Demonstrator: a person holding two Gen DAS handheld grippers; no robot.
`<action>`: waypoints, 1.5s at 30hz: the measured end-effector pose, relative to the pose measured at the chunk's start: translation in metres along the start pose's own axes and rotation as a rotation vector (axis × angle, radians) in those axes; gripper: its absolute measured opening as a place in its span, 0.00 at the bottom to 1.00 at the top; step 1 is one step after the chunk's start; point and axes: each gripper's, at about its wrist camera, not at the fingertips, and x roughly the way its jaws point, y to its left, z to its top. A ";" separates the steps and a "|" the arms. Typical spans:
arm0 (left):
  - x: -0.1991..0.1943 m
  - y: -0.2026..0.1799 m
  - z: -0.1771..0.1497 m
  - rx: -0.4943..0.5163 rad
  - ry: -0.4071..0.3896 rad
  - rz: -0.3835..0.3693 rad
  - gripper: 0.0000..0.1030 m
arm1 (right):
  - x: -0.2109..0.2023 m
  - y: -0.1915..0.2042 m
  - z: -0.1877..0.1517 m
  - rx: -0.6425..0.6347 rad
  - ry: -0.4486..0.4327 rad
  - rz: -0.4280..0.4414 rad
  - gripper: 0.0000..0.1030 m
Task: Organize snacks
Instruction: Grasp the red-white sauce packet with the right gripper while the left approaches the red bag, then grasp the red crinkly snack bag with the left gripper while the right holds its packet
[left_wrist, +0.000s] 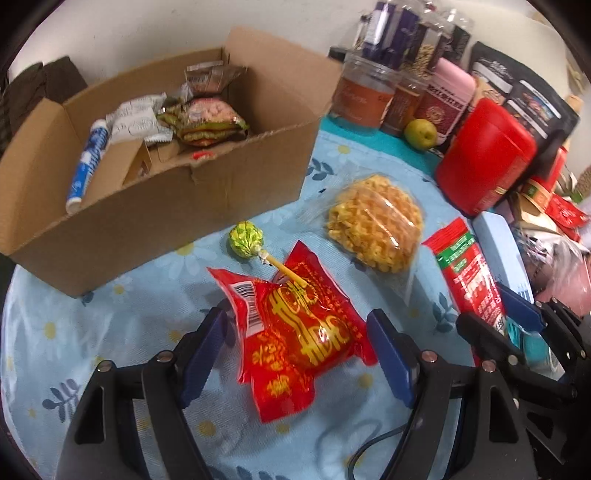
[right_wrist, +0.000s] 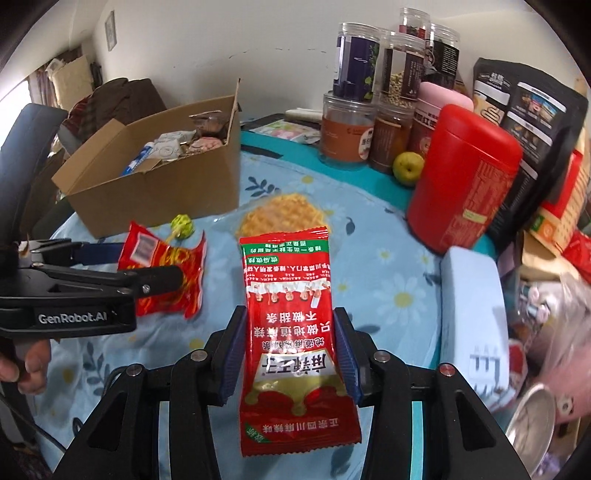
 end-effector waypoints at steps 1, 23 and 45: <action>0.004 0.001 0.001 -0.008 0.012 0.006 0.76 | 0.001 0.000 0.002 -0.001 -0.001 0.001 0.43; 0.018 0.003 -0.004 0.004 -0.021 -0.031 0.37 | 0.016 -0.012 -0.006 0.052 0.033 0.027 0.43; -0.028 0.015 -0.056 0.018 -0.072 -0.041 0.35 | -0.003 0.027 -0.032 0.036 0.044 0.120 0.43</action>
